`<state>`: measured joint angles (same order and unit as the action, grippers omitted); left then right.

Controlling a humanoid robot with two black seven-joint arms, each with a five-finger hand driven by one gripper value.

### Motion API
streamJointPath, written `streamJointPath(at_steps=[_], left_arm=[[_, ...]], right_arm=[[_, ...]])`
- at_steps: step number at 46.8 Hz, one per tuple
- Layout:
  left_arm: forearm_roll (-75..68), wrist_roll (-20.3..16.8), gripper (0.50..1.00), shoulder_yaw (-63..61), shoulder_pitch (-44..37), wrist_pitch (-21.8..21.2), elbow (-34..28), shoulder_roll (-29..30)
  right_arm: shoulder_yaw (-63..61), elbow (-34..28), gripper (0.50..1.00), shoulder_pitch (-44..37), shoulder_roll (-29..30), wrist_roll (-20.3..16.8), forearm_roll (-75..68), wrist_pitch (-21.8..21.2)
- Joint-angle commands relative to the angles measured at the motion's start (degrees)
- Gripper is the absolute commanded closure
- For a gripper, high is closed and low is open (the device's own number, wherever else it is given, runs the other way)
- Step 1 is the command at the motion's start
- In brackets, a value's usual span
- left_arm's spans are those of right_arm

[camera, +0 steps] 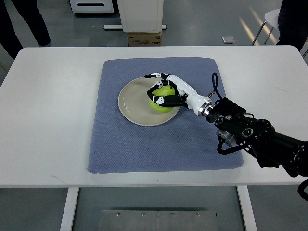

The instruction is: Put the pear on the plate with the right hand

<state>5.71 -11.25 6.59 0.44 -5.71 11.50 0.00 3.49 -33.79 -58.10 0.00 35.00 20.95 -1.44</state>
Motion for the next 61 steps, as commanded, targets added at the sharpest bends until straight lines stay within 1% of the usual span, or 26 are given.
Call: streamJointPath(at_steps=[1, 2, 6, 17, 25, 33, 38, 54, 57, 61], left_arm=[[0.0, 0.0, 0.500, 0.0, 0.0, 0.0, 0.0, 0.0], [0.0, 0.0, 0.500, 0.0, 0.0, 0.0, 0.0, 0.0], [0.0, 0.0, 0.500, 0.0, 0.0, 0.0, 0.0, 0.0], [0.0, 0.0, 0.500, 0.0, 0.0, 0.0, 0.0, 0.0], [0.0, 0.0, 0.500, 0.0, 0.0, -0.1, 0.0, 0.0], [0.0, 0.0, 0.500, 0.0, 0.0, 0.0, 0.0, 0.0], [0.0, 0.0, 0.500, 0.0, 0.0, 0.0, 0.0, 0.0], [0.0, 0.0, 0.500, 0.0, 0.0, 0.0, 0.0, 0.0], [0.0, 0.0, 0.500, 0.0, 0.0, 0.0, 0.0, 0.0], [0.0, 0.0, 0.500, 0.0, 0.0, 0.0, 0.0, 0.0]], right_arm=[[-1.0, -0.2, 0.508, 0.0, 0.0, 0.0, -1.1, -0.1], [-1.3, -0.3, 0.500, 0.0, 0.0, 0.0, -1.9, -0.1], [-1.7, -0.4, 0.500, -0.1, 0.0, 0.0, -4.2, -0.1], [-1.7, -0.4, 0.500, -0.9, 0.0, 0.0, -4.4, -0.1], [-2.7, -0.1, 0.500, -2.9, 0.0, 0.0, -4.5, -0.1], [-8.3, 0.3, 0.500, -3.2, 0.0, 0.0, -4.6, -0.1], [-12.2, 0.3, 0.500, -2.9, 0.0, -1.1, -4.6, -0.1], [-21.1, 1.4, 0.500, -1.9, 0.0, -1.1, -4.6, -0.1], [-22.3, 1.4, 0.500, -1.4, -1.4, -1.4, -4.8, -0.2], [-24.7, 1.4, 0.500, 0.4, -3.8, -3.2, -6.7, -0.3]])
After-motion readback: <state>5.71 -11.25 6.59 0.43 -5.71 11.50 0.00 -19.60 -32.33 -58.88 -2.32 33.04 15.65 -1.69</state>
